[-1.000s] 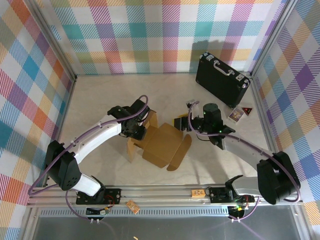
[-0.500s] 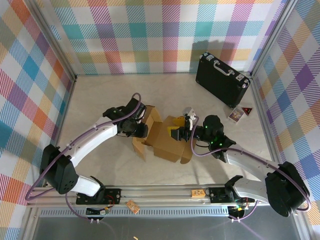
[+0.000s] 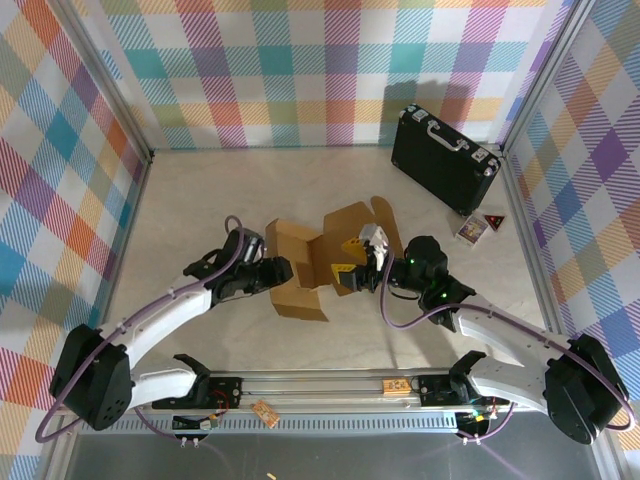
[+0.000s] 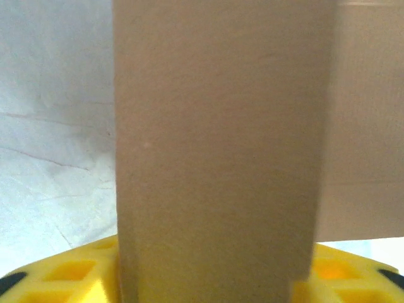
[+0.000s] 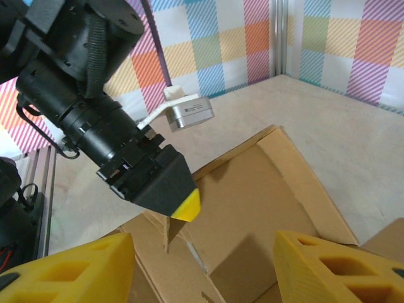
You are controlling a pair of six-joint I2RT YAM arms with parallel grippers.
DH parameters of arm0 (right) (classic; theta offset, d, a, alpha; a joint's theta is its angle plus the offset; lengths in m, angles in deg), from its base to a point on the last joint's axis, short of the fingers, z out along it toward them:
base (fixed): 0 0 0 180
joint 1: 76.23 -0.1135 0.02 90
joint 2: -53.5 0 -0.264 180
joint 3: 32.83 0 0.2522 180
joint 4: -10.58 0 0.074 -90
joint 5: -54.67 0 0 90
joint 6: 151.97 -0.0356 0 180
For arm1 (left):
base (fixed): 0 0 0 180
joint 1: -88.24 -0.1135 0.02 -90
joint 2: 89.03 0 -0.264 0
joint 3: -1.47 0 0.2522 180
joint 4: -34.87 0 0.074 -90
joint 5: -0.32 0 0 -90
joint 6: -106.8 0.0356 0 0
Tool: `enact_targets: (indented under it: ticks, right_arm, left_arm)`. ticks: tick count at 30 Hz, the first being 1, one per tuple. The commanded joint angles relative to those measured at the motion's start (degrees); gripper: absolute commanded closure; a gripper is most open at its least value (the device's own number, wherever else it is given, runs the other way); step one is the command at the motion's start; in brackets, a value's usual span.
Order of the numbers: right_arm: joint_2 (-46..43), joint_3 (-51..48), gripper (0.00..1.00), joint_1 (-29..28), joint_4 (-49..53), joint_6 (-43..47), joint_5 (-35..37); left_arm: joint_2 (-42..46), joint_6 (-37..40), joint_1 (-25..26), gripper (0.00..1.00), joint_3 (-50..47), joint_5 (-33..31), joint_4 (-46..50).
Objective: Fold the paper box
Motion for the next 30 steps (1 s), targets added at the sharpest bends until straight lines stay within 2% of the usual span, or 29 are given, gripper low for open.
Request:
enact_targets:
  ticks: [1, 5, 13, 16, 23, 28, 30]
  right_arm:
    - [-1.9, 0.2, 0.40, -0.5, 3.7, 1.9, 1.4]
    - [-4.3, -0.1, 0.40, -0.8, 7.0, 2.1, 1.4]
    - [-7.8, 0.1, 0.41, -1.8, 17.1, 0.3, 4.7]
    - [-9.6, 0.5, 0.42, -2.5, 20.9, -1.8, 6.7]
    - [-14.2, -1.3, 0.44, -2.9, 24.2, -5.5, 14.0]
    - [-11.8, -0.7, 0.47, -3.2, 23.5, -8.4, 13.1]
    - [-10.9, -0.5, 0.48, -3.7, 22.6, -9.0, 12.1]
  left_arm:
    - [1.8, -7.0, -0.1, 0.37, -3.7, 3.1, -7.9]
    - [6.7, -5.4, 0.0, 0.26, -6.5, 1.6, -3.4]
    - [25.6, -3.4, 0.0, 0.11, -7.8, -11.6, 15.2]
    - [28.1, -1.6, -0.1, 0.07, -5.3, -17.7, 18.4]
    - [18.3, 5.7, -0.9, 0.06, 3.4, -24.4, 18.2]
    - [7.3, 10.0, -4.0, 0.07, 8.0, -22.7, 12.6]
    - [3.4, 10.9, -6.6, 0.07, 8.6, -19.4, 10.2]
